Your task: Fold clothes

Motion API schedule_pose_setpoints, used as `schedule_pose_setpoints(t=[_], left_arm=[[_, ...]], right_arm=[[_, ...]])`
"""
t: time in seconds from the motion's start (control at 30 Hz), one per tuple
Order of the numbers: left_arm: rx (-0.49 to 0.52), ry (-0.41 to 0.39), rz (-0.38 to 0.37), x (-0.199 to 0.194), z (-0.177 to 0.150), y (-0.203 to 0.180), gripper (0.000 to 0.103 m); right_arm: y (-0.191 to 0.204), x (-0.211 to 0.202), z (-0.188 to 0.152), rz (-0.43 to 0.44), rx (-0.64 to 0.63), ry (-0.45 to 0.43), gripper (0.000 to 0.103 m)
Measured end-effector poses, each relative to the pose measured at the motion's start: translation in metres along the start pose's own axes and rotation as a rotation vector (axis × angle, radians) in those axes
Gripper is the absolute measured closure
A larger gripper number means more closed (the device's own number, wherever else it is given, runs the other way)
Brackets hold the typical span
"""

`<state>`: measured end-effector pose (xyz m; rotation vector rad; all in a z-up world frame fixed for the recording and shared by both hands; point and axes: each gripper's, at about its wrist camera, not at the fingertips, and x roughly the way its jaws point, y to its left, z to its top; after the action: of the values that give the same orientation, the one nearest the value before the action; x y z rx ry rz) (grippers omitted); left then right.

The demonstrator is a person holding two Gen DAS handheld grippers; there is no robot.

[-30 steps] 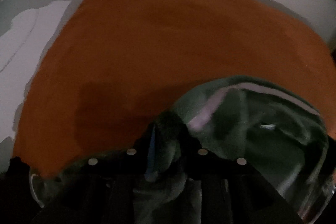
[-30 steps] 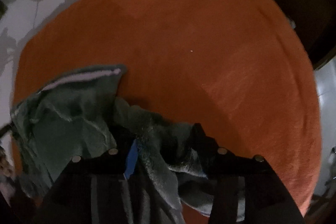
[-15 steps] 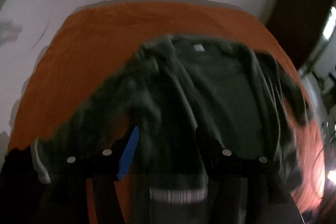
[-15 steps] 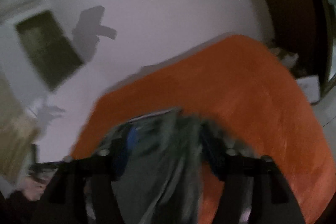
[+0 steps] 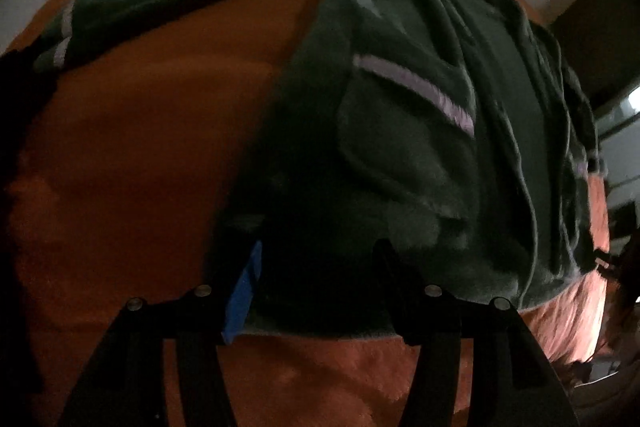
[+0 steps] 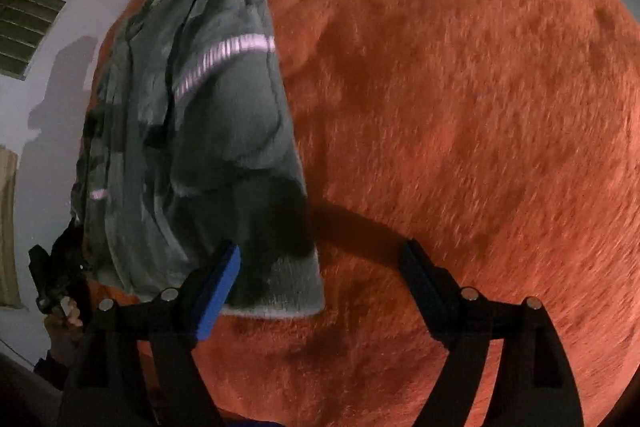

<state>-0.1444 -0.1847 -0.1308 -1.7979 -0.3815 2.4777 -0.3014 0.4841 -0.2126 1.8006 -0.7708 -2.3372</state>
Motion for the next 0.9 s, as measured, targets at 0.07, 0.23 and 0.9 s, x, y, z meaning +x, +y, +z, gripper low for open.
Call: schedule_pose_setpoints(t=[0.07, 0.23, 0.9], left_arm=[[-0.019, -0.012, -0.027, 0.004, 0.007, 0.008, 0.044], [-0.031, 0.003, -0.054, 0.018, 0.013, 0.017, 0.044], [-0.115, -0.112, 0.003, 0.001, -0.029, 0.074, 0.042]], right_arm=[[0.007, 0.000, 0.001, 0.007, -0.018, -0.036, 0.021], [0.021, 0.030, 0.023, 0.007, 0.026, -0.046, 0.036], [0.284, 0.149, -0.016, 0.308, -0.511, 0.087, 0.034]])
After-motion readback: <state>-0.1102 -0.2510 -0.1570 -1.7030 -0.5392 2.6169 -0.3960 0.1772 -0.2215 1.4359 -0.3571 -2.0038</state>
